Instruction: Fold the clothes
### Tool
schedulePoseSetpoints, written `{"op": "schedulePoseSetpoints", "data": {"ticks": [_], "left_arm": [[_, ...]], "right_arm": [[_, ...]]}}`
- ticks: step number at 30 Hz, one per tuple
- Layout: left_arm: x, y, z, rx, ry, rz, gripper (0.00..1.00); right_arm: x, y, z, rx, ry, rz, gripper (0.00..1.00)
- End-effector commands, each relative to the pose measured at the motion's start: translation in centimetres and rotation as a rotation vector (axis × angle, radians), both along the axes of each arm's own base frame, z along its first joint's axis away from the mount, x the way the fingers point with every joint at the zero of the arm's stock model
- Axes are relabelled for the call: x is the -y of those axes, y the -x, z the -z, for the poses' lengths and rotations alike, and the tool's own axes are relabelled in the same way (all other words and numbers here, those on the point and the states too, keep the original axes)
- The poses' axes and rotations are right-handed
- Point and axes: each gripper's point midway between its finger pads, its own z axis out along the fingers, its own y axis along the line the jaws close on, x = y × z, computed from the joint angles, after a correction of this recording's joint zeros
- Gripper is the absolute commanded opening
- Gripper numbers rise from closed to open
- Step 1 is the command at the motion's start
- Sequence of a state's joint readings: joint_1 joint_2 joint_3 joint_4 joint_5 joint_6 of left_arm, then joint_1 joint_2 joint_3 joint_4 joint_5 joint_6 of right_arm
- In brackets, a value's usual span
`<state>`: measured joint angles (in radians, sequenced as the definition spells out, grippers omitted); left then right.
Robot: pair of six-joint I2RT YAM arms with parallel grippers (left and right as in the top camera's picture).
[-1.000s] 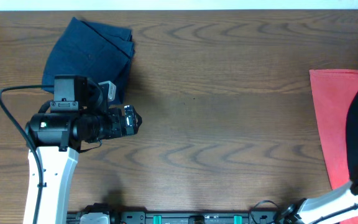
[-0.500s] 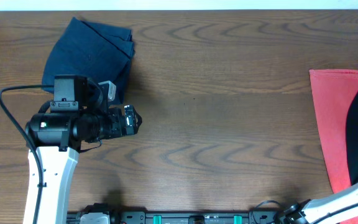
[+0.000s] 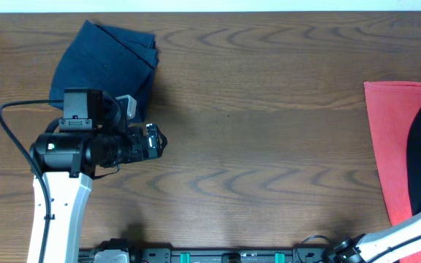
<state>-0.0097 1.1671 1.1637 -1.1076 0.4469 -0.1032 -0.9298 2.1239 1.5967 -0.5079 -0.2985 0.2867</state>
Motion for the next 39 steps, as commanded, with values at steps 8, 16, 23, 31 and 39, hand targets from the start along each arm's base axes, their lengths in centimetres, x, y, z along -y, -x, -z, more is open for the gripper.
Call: {"op": "schedulePoseSetpoints", "data": {"ticks": [8, 16, 23, 31, 39], "left_arm": [[0.3, -0.5, -0.8, 0.033, 0.011, 0.018, 0.98], [0.3, 0.0, -1.0, 0.031, 0.011, 0.019, 0.98], [0.2, 0.1, -2.7, 0.096, 0.007, 0.018, 0.98], [0.0, 0.3, -5.1, 0.187, -0.007, 0.018, 0.98], [-0.4, 0.4, -4.9, 0.184, -0.032, 0.005, 0.98]], "right_arm": [[-16.2, -10.7, -17.6, 0.414, -0.024, -0.448, 0.01], [-35.7, -13.7, -15.4, 0.253, -0.087, -0.808, 0.01], [-50.6, -10.2, -11.7, 0.006, 0.065, -1.085, 0.01], [-63.1, -2.4, -9.7, -0.111, 0.222, -1.477, 0.22], [-61.4, -2.9, -9.6, -0.176, 0.416, -1.364, 0.57]]}}
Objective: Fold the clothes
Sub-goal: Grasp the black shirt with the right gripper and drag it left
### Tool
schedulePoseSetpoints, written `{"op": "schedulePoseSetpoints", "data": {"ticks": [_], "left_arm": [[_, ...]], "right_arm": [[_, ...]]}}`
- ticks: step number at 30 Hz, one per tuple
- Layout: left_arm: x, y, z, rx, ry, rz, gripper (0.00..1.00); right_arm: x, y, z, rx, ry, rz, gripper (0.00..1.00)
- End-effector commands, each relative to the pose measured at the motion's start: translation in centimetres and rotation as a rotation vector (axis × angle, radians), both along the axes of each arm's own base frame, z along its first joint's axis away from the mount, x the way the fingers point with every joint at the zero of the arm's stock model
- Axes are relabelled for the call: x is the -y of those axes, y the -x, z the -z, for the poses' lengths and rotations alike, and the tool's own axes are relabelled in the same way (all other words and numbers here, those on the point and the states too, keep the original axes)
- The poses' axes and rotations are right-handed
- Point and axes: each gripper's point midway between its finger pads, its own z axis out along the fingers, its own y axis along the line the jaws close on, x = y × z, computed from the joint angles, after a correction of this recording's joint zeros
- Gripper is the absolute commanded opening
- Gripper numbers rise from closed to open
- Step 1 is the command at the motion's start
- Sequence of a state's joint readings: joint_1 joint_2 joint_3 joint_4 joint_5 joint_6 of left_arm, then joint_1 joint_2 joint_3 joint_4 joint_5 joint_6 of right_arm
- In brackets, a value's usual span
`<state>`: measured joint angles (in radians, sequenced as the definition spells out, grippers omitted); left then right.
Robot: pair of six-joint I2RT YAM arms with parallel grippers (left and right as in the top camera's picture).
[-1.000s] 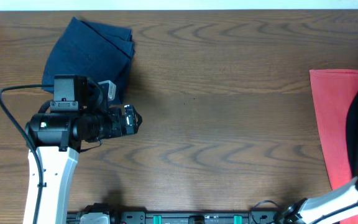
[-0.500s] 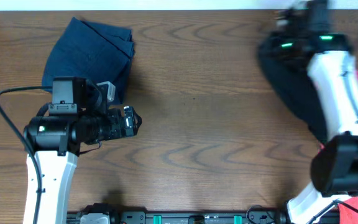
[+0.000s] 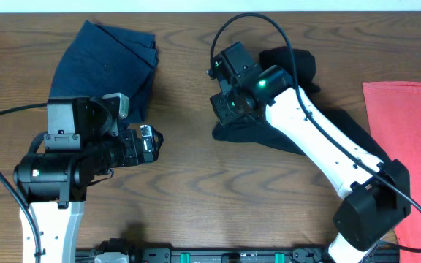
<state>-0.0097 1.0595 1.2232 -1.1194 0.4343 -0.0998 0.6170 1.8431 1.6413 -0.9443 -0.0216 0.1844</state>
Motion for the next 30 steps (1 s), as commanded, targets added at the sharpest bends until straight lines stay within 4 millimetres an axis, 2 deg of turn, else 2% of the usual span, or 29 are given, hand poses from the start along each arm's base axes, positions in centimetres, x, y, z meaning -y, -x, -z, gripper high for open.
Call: {"op": "schedulePoseSetpoints", "data": {"ticks": [1, 3, 5, 8, 9, 13, 18, 21, 26, 30], "left_arm": [[-0.2, -0.2, -0.6, 0.027, -0.021, 0.007, 0.98], [-0.2, -0.2, -0.6, 0.025, -0.021, 0.007, 0.98], [-0.2, -0.1, -0.6, 0.023, -0.021, 0.007, 0.98], [-0.2, -0.1, -0.6, 0.022, -0.021, 0.007, 0.98], [-0.2, -0.1, -0.6, 0.022, -0.021, 0.007, 0.98], [-0.2, -0.1, -0.6, 0.022, -0.021, 0.007, 0.98], [-0.2, -0.1, -0.6, 0.023, -0.021, 0.007, 0.98], [-0.2, -0.1, -0.6, 0.022, -0.021, 0.007, 0.98], [-0.2, 0.1, -0.4, 0.011, -0.021, 0.007, 0.98], [-0.2, 0.2, -0.3, 0.005, -0.022, 0.008, 0.98]], "right_arm": [[4.5, -3.0, -0.5, 0.077, 0.084, 0.16, 0.61], [6.5, -4.3, -0.6, 0.075, 0.063, 0.254, 0.68], [9.3, -5.8, -0.7, 0.068, 0.033, 0.38, 0.73], [13.0, -7.4, -0.6, 0.056, -0.012, 0.512, 0.75], [14.7, -8.0, -0.3, 0.049, -0.034, 0.565, 0.76], [18.6, -9.5, 2.2, 0.014, -0.061, 0.71, 0.78], [20.1, -11.8, 6.7, -0.016, -0.113, 0.757, 0.79], [20.7, -12.3, 9.4, -0.049, -0.103, 0.773, 0.79], [21.1, -10.4, 12.6, -0.16, -0.042, 0.811, 0.8], [21.5, -9.2, 13.4, -0.206, -0.001, 0.824, 0.79]]}}
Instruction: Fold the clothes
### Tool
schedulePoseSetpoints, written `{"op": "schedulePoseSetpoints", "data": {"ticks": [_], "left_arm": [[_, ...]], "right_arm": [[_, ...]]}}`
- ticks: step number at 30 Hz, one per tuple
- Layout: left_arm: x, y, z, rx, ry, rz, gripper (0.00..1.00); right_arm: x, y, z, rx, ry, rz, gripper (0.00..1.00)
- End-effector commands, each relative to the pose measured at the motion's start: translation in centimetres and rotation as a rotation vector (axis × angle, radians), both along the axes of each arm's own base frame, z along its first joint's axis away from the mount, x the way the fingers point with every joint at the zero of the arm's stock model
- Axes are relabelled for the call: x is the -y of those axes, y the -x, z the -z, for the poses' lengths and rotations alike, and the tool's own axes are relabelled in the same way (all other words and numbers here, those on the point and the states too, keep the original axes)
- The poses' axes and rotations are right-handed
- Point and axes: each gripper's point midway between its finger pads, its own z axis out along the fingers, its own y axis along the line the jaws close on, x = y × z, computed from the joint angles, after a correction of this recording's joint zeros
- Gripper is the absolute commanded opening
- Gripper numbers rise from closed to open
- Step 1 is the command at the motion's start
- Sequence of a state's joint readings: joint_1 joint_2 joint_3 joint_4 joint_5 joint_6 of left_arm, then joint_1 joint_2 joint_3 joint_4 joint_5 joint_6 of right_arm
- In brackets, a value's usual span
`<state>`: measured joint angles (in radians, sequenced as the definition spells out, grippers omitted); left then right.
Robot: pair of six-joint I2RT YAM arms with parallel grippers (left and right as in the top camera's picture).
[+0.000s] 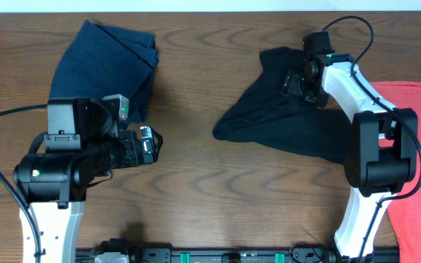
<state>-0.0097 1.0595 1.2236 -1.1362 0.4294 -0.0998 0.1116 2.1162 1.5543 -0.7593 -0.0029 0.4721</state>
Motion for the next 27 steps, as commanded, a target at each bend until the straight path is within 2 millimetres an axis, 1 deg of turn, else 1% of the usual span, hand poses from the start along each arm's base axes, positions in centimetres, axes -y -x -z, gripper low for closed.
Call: {"op": "schedulePoseSetpoints", "data": {"ticks": [1, 5, 6, 9, 11, 14, 17, 20, 21, 23, 24, 25, 26, 27], "left_arm": [[-0.1, -0.1, -0.5, 0.022, -0.018, 0.01, 0.98], [-0.1, -0.2, -0.4, 0.018, -0.021, 0.016, 0.98], [-0.1, -0.2, -0.4, 0.016, -0.021, 0.016, 0.98], [-0.1, -0.2, -0.2, 0.007, -0.022, 0.019, 0.98], [-0.1, -0.2, 0.0, -0.001, -0.023, 0.019, 0.98], [-0.1, -0.2, 0.1, -0.01, -0.023, 0.02, 0.98], [-0.1, -0.3, 0.3, -0.018, -0.023, 0.02, 0.98], [-0.2, -0.4, 0.4, -0.024, -0.023, 0.02, 0.98], [-0.2, -0.4, 0.5, -0.025, -0.023, 0.02, 0.98], [-0.2, -0.4, 0.5, -0.026, -0.023, 0.02, 0.98], [-0.1, -0.4, 0.5, -0.027, -0.023, 0.02, 0.98], [-0.1, -0.3, 0.5, -0.03, -0.023, 0.02, 0.98], [-0.1, -0.2, 0.6, -0.034, -0.023, 0.02, 0.98], [-0.1, -0.2, 0.6, -0.036, -0.023, 0.02, 0.98]], "right_arm": [[0.7, 0.2, 0.2, -0.013, 0.008, 0.04, 0.76], [0.6, -0.5, 0.0, 0.018, 0.006, 0.031, 0.66], [0.6, -0.8, -0.1, 0.031, 0.005, 0.016, 0.59], [-0.4, -1.6, -0.7, 0.069, -0.031, -0.07, 0.17], [-1.7, -1.7, -1.4, 0.09, -0.088, -0.134, 0.08], [-3.9, -1.6, -3.1, 0.118, -0.176, -0.21, 0.01], [-7.6, -0.8, -5.2, 0.157, -0.292, -0.365, 0.01], [-11.1, 0.5, -6.9, 0.184, -0.34, -0.502, 0.01], [-12.2, 1.0, -7.3, 0.191, -0.334, -0.553, 0.03], [-13.3, 1.7, -7.4, 0.186, -0.271, -0.589, 0.12], [-14.0, 2.1, -7.4, 0.184, -0.244, -0.607, 0.11], [-14.7, 2.5, -7.4, 0.184, -0.237, -0.633, 0.07], [-15.9, 3.1, -7.5, 0.186, -0.238, -0.688, 0.04], [-17.2, 3.9, -7.5, 0.187, -0.246, -0.75, 0.04]]}}
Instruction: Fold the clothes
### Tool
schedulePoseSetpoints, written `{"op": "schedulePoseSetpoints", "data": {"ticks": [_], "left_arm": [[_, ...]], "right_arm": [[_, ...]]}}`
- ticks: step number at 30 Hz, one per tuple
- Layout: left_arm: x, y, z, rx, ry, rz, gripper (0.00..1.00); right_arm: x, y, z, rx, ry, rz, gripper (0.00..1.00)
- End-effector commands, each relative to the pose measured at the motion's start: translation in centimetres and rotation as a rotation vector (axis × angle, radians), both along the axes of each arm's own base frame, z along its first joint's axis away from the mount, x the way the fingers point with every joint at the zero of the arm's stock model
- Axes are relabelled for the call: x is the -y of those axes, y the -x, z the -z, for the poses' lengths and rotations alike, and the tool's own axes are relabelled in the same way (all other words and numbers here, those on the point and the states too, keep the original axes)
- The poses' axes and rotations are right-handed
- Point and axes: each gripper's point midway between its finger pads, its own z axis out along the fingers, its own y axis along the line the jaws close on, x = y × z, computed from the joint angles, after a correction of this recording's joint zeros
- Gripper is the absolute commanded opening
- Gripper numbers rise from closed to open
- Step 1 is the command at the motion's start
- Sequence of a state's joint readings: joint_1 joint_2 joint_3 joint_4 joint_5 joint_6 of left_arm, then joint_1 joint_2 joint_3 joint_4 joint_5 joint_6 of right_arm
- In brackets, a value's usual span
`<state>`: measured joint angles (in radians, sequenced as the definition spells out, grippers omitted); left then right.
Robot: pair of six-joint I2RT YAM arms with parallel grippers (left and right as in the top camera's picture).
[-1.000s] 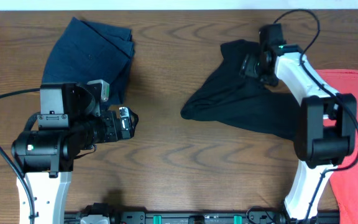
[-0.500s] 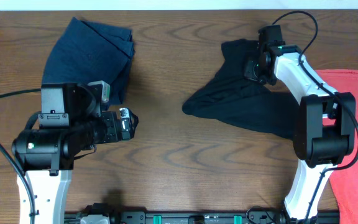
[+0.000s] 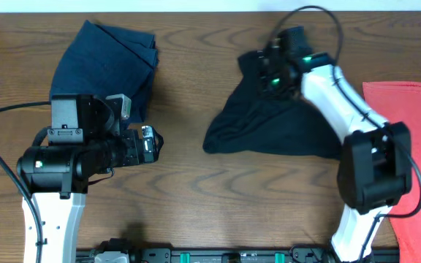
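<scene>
A crumpled black garment [image 3: 269, 128] lies spread on the table right of the middle, with a point toward the left. My right gripper [image 3: 266, 71] is at its upper left part, shut on the cloth, its fingers hidden under the wrist. A folded navy garment [image 3: 104, 62] lies at the far left. Just below and right of the navy garment, my left gripper [image 3: 156, 143] hovers open, holding nothing and pointing right.
A red garment [image 3: 397, 124] lies flat at the right edge, partly under the right arm's base. Bare wooden table [image 3: 196, 197] lies between the two arms and along the front.
My right gripper moved left from the black garment's upper right part to its upper left part. The garment has shifted a little to the left. The left arm has hardly moved.
At first the black garment lay on the red one at the right edge, with the right arm low by it. Then my right gripper had it at the table's middle. Later the gripper was at its right part, and now at its upper left.
</scene>
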<state>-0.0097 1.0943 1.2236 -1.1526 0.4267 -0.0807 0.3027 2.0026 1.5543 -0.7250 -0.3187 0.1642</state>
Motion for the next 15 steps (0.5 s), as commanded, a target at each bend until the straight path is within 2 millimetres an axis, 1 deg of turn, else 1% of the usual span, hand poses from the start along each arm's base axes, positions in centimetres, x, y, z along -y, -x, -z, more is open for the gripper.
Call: {"op": "schedulePoseSetpoints", "data": {"ticks": [1, 4, 5, 6, 7, 9, 12, 14, 15], "left_arm": [[-0.1, -0.1, -0.3, 0.006, -0.012, 0.006, 0.98], [-0.1, 0.0, -0.3, 0.006, -0.012, 0.006, 0.98], [-0.1, 0.0, -0.3, 0.006, -0.012, 0.006, 0.98], [-0.1, 0.0, -0.3, 0.006, -0.012, 0.006, 0.98], [-0.1, 0.0, -0.3, 0.006, -0.012, 0.006, 0.98], [-0.1, 0.0, -0.3, 0.004, -0.012, 0.006, 0.98], [-0.1, 0.1, -0.3, 0.0, -0.012, 0.006, 0.98], [-0.1, 0.2, -0.2, -0.005, -0.012, 0.007, 0.98], [-0.1, 0.2, -0.2, -0.005, -0.014, 0.011, 0.98]], "right_arm": [[-4.2, 2.3, -1.4, 0.056, -0.005, -0.207, 0.04], [-6.9, 4.7, -1.0, 0.053, 0.022, -0.321, 0.07], [-7.8, 5.6, -0.9, 0.05, 0.031, -0.36, 0.09], [-8.4, 6.3, -0.7, 0.052, 0.056, -0.387, 0.2], [-8.4, 6.6, -0.4, 0.054, 0.098, -0.383, 0.31], [-7.8, 6.5, 0.1, 0.054, 0.187, -0.303, 0.43], [-6.6, 5.5, 0.1, 0.072, 0.251, -0.208, 0.46], [-5.6, 4.7, 0.1, 0.063, 0.249, -0.139, 0.51], [-5.2, 4.5, 0.1, 0.047, 0.228, -0.115, 0.52]]}}
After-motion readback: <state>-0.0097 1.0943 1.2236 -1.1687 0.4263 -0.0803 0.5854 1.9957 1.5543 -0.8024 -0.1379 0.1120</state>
